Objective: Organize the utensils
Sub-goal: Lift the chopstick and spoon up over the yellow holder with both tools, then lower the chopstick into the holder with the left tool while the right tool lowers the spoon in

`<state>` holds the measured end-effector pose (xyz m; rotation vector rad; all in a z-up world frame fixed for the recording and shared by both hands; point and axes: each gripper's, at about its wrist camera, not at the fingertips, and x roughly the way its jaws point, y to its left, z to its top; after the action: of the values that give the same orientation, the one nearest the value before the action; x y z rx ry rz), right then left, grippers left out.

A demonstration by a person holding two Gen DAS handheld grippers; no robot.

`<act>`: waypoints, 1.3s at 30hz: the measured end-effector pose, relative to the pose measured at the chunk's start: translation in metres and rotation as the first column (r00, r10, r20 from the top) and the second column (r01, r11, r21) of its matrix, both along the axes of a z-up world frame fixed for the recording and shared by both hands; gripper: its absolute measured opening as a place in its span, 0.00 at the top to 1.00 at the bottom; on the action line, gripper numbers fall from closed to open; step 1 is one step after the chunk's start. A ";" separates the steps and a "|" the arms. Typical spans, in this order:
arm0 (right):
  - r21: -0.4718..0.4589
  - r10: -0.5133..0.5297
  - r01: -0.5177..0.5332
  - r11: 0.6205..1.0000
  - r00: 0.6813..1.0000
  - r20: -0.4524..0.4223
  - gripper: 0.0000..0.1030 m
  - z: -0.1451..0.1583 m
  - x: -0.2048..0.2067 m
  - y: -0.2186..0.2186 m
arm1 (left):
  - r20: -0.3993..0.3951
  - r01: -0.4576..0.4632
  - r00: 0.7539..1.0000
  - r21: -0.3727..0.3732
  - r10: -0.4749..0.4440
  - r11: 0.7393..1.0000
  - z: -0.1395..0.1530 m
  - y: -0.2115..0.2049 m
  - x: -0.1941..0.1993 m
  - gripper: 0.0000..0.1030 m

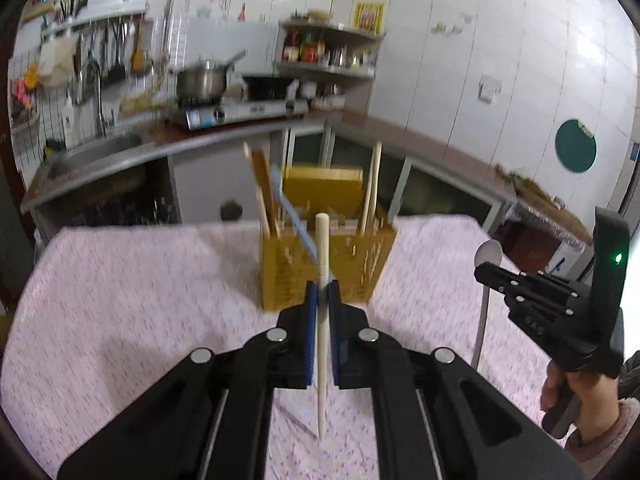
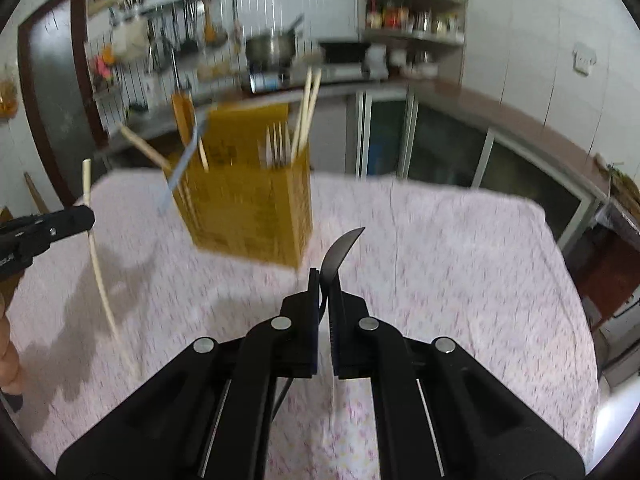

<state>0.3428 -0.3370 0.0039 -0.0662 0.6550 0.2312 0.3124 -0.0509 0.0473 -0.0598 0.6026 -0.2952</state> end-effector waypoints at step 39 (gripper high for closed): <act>0.002 -0.050 0.052 0.999 0.945 0.322 0.95 0.079 0.117 0.034 | 0.197 -0.051 0.980 0.045 0.041 0.998 0.083 0.011 0.104 0.94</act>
<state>0.4596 -0.3035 0.0831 -0.0912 0.3308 0.1634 0.4165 -0.0402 0.1301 0.0036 0.4119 -0.2373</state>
